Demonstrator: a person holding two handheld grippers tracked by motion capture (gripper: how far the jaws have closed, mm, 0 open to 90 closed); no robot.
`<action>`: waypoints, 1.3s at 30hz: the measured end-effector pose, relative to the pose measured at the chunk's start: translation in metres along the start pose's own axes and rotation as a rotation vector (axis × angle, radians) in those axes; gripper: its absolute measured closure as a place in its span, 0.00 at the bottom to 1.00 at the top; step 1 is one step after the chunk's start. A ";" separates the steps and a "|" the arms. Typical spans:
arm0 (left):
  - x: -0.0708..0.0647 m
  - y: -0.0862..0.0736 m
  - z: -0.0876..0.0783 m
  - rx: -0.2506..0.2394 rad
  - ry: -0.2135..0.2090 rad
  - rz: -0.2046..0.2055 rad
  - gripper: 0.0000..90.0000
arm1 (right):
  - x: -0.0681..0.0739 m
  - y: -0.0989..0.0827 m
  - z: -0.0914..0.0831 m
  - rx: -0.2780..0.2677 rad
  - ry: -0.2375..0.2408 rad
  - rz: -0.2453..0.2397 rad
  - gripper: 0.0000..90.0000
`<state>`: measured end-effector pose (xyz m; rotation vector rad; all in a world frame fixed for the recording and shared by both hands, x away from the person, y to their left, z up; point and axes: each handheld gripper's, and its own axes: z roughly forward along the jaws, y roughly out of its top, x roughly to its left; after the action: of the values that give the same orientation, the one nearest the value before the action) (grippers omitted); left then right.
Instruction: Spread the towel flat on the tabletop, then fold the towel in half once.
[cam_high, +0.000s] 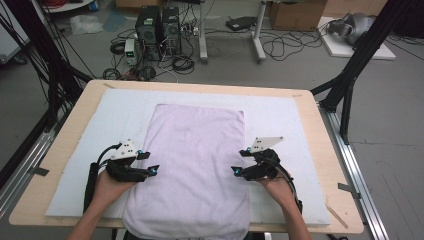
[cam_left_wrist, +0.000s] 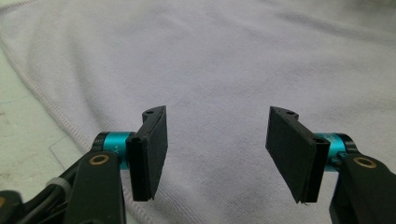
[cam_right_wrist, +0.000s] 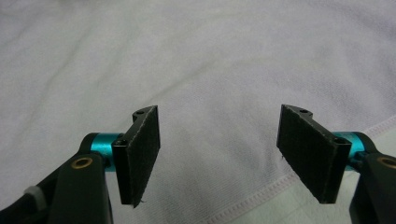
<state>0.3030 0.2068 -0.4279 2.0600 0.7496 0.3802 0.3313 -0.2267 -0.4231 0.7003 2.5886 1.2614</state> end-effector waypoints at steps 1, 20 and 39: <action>0.000 0.000 0.000 -0.002 0.000 -0.003 0.44 | 0.000 0.000 0.000 0.002 -0.003 -0.005 0.33; 0.034 0.022 0.001 0.011 0.037 -0.023 0.49 | -0.043 0.015 0.008 0.038 0.000 0.067 0.29; 0.126 0.074 0.055 0.097 0.153 -0.097 0.63 | -0.129 0.073 0.027 0.088 -0.146 0.120 0.37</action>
<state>0.4559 0.2198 -0.3995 2.0921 0.9738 0.4582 0.4783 -0.2314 -0.3889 0.9397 2.5285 1.0891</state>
